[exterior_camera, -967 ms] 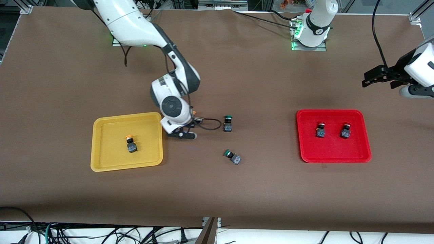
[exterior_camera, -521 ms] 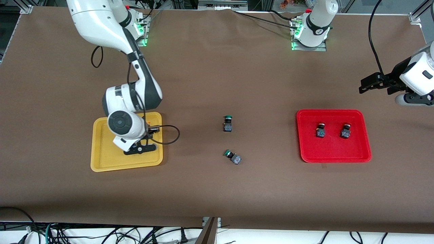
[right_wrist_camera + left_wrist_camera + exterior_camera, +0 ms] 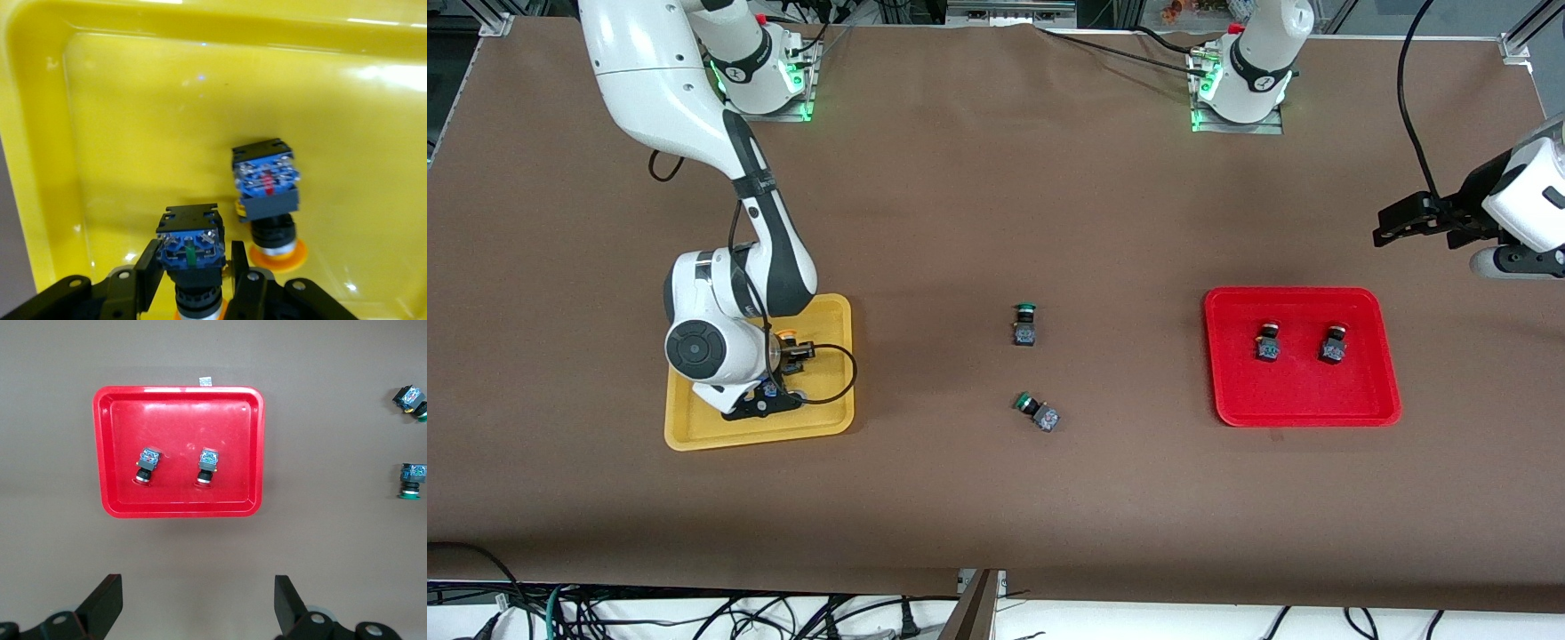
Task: Place red and yellow buttons in trays
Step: 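Carry the orange button over the yellow tray with the right gripper, then lower the orange button into the yellow tray and open the right gripper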
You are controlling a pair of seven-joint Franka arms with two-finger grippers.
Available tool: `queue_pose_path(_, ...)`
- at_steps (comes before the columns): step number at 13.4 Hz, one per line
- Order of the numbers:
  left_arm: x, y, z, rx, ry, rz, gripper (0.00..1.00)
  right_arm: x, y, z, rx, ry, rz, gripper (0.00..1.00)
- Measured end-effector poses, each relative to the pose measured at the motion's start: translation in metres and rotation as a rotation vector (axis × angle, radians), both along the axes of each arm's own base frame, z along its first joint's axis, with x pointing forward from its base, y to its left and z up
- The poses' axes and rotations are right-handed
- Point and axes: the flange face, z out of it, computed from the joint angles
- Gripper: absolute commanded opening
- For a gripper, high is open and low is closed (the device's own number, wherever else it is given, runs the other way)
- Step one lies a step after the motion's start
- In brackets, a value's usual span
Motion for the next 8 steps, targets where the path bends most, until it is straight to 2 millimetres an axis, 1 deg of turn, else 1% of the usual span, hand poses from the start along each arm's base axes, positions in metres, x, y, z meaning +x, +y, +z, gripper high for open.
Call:
queue_pose_path(4,0.000,0.002,0.000,0.020,0.002,-0.003,1.00,-0.007,0.006,-0.015,0.024,0.014,-0.015,0.41)
queue_pose_path(5,0.000,0.002,0.000,0.030,0.001,-0.005,1.00,-0.008,0.007,-0.017,0.035,0.017,-0.025,0.46)
queue_pose_path(6,0.000,0.001,0.001,0.033,-0.001,-0.007,1.00,-0.008,0.008,-0.017,0.040,0.018,-0.029,0.54)
queue_pose_path(7,0.000,0.000,0.003,0.033,-0.006,-0.008,1.00,-0.008,0.009,-0.017,0.044,0.019,-0.031,0.80)
queue_pose_path(8,0.001,-0.001,0.005,0.032,-0.010,-0.010,1.00,-0.008,0.009,-0.017,0.046,0.019,-0.032,0.98)
